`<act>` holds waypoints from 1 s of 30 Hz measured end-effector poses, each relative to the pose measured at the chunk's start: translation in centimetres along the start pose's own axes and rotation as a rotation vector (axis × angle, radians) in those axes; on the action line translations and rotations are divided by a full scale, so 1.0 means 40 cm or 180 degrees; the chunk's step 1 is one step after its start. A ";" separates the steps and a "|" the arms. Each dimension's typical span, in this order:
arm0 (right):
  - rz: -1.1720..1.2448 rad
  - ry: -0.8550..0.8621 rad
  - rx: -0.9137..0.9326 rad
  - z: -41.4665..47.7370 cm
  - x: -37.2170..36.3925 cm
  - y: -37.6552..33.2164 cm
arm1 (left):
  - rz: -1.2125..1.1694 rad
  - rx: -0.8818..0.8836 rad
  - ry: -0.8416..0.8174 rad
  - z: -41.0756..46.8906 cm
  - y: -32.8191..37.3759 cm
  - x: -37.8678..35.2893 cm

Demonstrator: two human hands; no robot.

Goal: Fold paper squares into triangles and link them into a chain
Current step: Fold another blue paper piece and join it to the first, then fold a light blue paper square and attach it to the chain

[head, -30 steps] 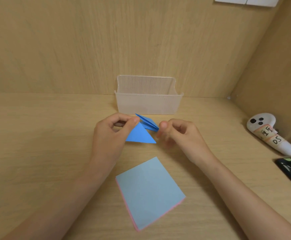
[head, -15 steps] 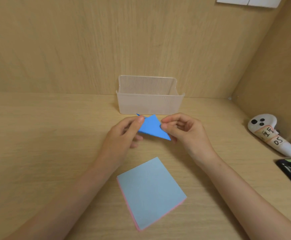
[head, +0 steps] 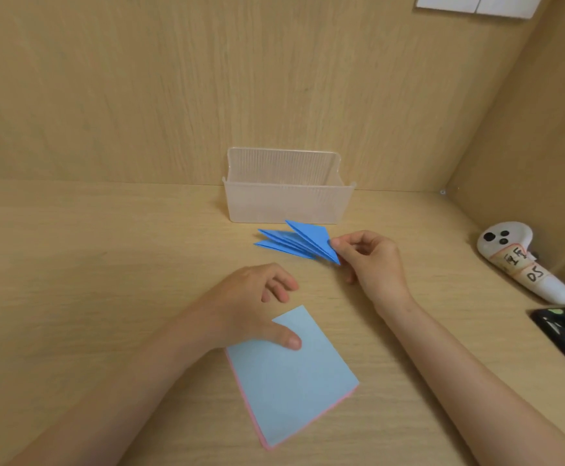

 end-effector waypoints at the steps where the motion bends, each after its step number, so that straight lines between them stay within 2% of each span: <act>1: -0.0159 -0.0024 0.0139 -0.001 -0.003 -0.003 | -0.0006 -0.0018 -0.0009 0.000 0.001 0.001; 4: -0.0426 -0.0028 0.0460 -0.008 -0.002 -0.017 | -0.0098 0.0029 -0.0009 0.002 -0.002 0.002; 11: -0.0080 0.0179 0.0902 -0.039 0.015 -0.084 | -0.0385 0.0004 -0.0079 0.009 0.001 0.000; 13: 0.0087 -0.0127 0.0935 -0.056 0.004 -0.101 | -0.0405 -0.0015 0.0017 0.013 0.001 0.008; 18: 0.0299 -0.1507 0.0833 -0.129 -0.055 -0.115 | -0.0956 0.0114 0.0291 0.014 0.017 0.046; 22: 0.0387 -0.1897 0.0675 -0.144 -0.072 -0.110 | -0.1537 0.0336 0.0658 0.025 0.007 0.068; 25: 0.0402 -0.1810 0.0603 -0.137 -0.074 -0.104 | -0.1662 0.0533 0.0870 0.026 -0.006 0.074; 28: 0.0594 -0.1524 0.0463 -0.118 -0.063 -0.103 | -0.1637 0.0624 0.0710 0.022 -0.008 0.065; 30: 0.0549 -0.1299 0.0570 -0.108 -0.053 -0.106 | -0.1667 0.0625 0.0651 0.021 -0.007 0.064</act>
Point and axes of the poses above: each hand's wrist, its own z-axis towards the middle knuckle, its own x-axis out of the back of the hand, y = z × x, the point moved 7 cm from there along z, towards the middle knuckle, and after that the axes turned 15 degrees about y, right-handed, at the moved point
